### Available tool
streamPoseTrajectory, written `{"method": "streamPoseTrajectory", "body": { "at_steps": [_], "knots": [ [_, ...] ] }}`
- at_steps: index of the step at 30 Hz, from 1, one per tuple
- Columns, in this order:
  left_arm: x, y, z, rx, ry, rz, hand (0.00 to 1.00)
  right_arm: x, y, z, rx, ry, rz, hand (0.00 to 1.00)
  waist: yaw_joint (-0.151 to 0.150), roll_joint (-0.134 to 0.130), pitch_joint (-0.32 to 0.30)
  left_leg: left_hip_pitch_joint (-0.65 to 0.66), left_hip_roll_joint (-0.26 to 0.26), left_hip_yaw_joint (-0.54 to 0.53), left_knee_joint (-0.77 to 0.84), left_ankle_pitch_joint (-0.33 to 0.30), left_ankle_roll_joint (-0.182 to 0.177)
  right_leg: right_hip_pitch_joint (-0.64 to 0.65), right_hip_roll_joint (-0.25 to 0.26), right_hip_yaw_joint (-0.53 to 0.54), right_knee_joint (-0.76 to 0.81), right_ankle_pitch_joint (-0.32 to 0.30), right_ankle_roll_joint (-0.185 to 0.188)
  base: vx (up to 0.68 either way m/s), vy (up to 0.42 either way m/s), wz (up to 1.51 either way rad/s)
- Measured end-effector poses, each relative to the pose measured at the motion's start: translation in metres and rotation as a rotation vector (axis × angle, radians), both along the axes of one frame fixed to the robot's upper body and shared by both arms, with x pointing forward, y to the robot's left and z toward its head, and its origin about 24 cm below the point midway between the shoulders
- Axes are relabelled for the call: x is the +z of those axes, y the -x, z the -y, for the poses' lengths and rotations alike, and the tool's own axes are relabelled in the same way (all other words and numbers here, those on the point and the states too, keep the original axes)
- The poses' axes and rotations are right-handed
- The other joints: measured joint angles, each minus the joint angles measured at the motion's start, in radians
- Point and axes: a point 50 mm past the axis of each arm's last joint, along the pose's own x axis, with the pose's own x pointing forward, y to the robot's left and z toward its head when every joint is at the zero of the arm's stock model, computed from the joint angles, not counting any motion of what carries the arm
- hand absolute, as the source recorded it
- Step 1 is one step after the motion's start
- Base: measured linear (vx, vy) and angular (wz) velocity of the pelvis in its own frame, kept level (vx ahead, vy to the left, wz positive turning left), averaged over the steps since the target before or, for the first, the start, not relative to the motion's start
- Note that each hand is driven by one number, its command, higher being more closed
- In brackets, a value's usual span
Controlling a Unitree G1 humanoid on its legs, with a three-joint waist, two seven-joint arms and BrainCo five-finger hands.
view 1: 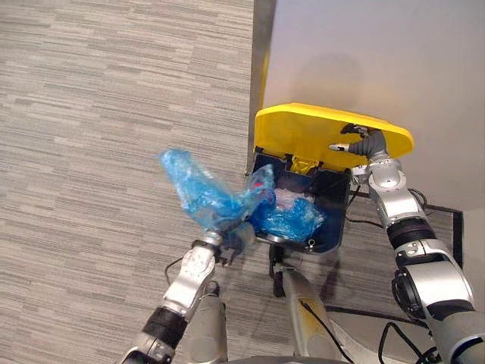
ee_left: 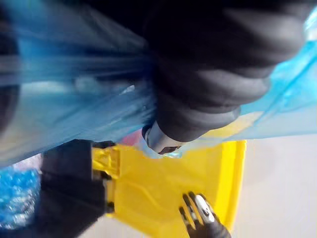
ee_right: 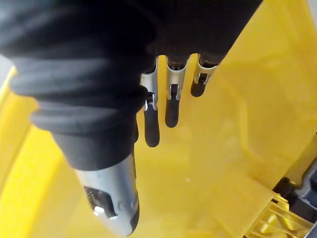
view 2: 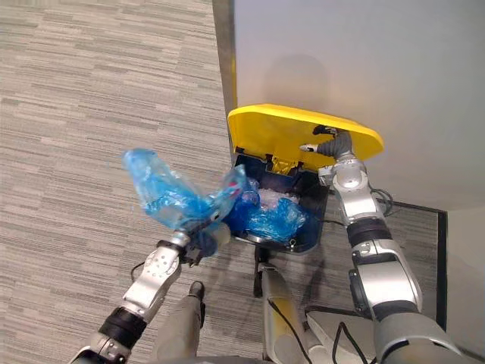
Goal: Gather rubbish on tea table into small bin, then transfer packed bag to large trash can.
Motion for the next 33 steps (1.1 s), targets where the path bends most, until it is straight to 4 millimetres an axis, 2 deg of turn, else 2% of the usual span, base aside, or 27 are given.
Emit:
{"method": "streamPoseTrajectory", "body": {
  "at_steps": [4,5,8,11,14,18,23,26,30,31,33],
  "knots": [
    [0.021,-0.005,0.031,-0.101,0.026,0.068,1.00,0.003,-0.001,-0.001,0.003,0.000,0.009,0.00,-0.005,0.011,0.006,0.009,-0.004,0.019,0.008,-0.007,0.002,0.000,0.003,0.022,0.004,0.003,0.004,0.00,0.019,-0.16],
    [0.035,-0.009,0.045,-0.144,0.034,0.116,1.00,0.007,-0.001,-0.003,0.012,0.002,0.026,0.00,-0.009,0.021,0.012,0.010,-0.007,0.023,0.015,-0.009,0.002,0.000,0.003,0.028,0.004,0.006,0.001,-0.01,0.011,-0.08],
    [0.051,-0.017,0.057,-0.170,0.033,0.168,1.00,0.016,-0.004,-0.009,0.029,0.005,0.048,0.00,-0.016,0.035,0.021,0.013,-0.011,0.035,0.024,-0.013,0.003,0.000,0.003,0.041,0.008,0.009,0.004,-0.02,0.011,-0.13],
    [0.058,-0.033,0.064,-0.149,-0.001,0.177,1.00,0.028,-0.010,-0.027,0.071,0.006,0.064,0.00,-0.033,0.043,0.034,0.024,-0.014,0.072,0.025,-0.018,0.011,-0.004,0.009,0.075,0.008,0.017,0.013,-0.04,0.015,-0.29],
    [0.068,-0.052,0.068,-0.104,-0.048,0.187,1.00,0.053,-0.016,-0.043,0.114,0.022,0.129,0.00,-0.058,0.041,0.084,0.021,-0.016,0.090,0.031,-0.021,0.014,-0.009,0.013,0.091,-0.005,0.029,0.017,-0.05,-0.009,-0.18],
    [0.072,-0.060,0.075,-0.086,-0.068,0.176,1.00,0.076,-0.012,-0.055,0.157,0.022,0.222,0.00,-0.062,0.041,0.089,-0.020,-0.012,0.118,0.028,-0.020,0.014,-0.070,0.027,0.115,0.003,0.036,0.017,0.01,-0.049,-0.20],
    [0.074,-0.068,0.083,-0.074,-0.124,0.168,1.00,0.086,-0.008,-0.072,0.202,-0.030,0.284,0.00,-0.084,0.034,0.094,-0.036,-0.008,0.137,0.025,-0.024,0.009,-0.102,0.032,0.127,0.019,0.034,0.020,0.05,-0.033,-0.08],
    [0.071,-0.075,0.082,-0.053,-0.171,0.152,1.00,0.095,-0.002,-0.089,0.254,-0.040,0.335,0.00,-0.089,0.013,0.111,-0.060,-0.003,0.154,0.043,-0.034,0.005,-0.127,0.039,0.139,0.024,0.034,0.020,0.00,-0.016,-0.13],
    [0.060,-0.082,0.072,0.004,-0.214,0.096,1.00,0.109,0.009,-0.108,0.321,-0.075,0.412,0.00,-0.088,0.007,0.115,-0.106,0.021,0.184,0.060,-0.044,-0.002,-0.178,0.057,0.146,0.029,0.037,0.016,0.03,-0.048,-0.13],
    [0.058,-0.084,0.068,0.021,-0.221,0.086,0.00,0.110,0.010,-0.113,0.335,-0.076,0.423,0.00,-0.088,0.006,0.115,-0.108,0.024,0.192,0.059,-0.045,-0.004,-0.185,0.063,0.152,0.031,0.037,0.016,0.05,-0.032,-0.17],
    [0.058,-0.087,0.062,0.057,-0.227,0.081,0.00,0.112,0.014,-0.120,0.360,-0.073,0.438,0.00,-0.088,0.006,0.115,-0.111,0.025,0.206,0.059,-0.045,-0.004,-0.198,0.067,0.161,0.034,0.037,0.016,0.06,-0.019,-0.16]
  ]
}}
